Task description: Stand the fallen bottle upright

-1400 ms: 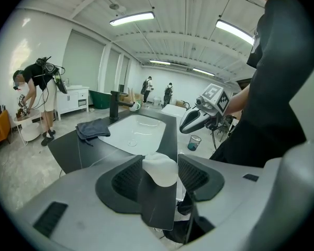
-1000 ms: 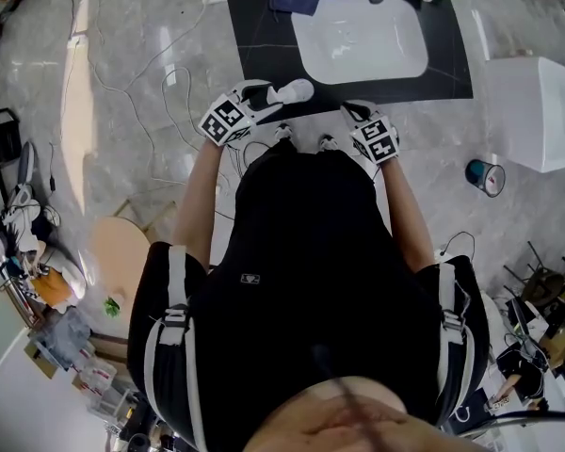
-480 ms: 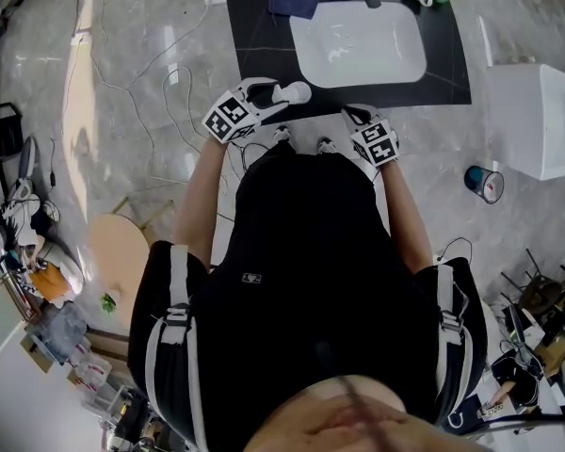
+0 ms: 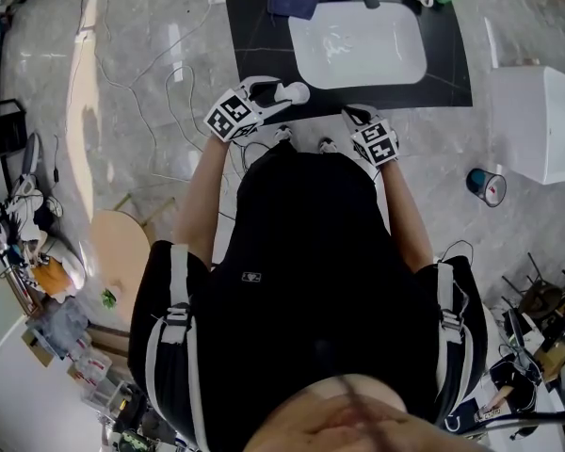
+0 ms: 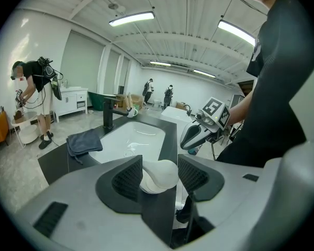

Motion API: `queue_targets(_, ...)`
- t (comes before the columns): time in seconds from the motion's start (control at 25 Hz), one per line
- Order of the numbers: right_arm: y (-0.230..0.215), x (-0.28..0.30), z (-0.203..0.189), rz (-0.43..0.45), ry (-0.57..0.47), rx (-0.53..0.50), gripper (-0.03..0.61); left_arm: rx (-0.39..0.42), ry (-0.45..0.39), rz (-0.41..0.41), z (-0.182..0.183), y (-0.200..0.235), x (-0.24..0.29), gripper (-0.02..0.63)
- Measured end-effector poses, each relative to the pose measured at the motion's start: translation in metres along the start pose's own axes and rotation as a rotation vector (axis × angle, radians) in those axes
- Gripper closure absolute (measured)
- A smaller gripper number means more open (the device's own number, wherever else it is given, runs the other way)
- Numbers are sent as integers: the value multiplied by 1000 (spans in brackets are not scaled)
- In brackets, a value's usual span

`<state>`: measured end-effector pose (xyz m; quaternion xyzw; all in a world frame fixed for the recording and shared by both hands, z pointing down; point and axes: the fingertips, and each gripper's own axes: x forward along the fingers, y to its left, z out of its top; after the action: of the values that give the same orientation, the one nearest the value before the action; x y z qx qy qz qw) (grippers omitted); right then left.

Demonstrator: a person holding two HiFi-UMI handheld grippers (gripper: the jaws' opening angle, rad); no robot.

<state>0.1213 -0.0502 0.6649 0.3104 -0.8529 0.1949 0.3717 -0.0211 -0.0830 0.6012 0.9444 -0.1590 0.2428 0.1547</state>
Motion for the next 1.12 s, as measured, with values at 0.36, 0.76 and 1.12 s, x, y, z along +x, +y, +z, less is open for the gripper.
queue_targets(0.36,-11,-6,3,12,-20,4,515,6,8,-6,14,-3,15,396)
queue_targets(0.76,-24,-12,-5,22,-34,25,515,0,6,21,25,-5,34,396)
queue_targets(1.12,-26,-15,-3,47,-54,18,515,-13,-13,87,32,-4,46,396)
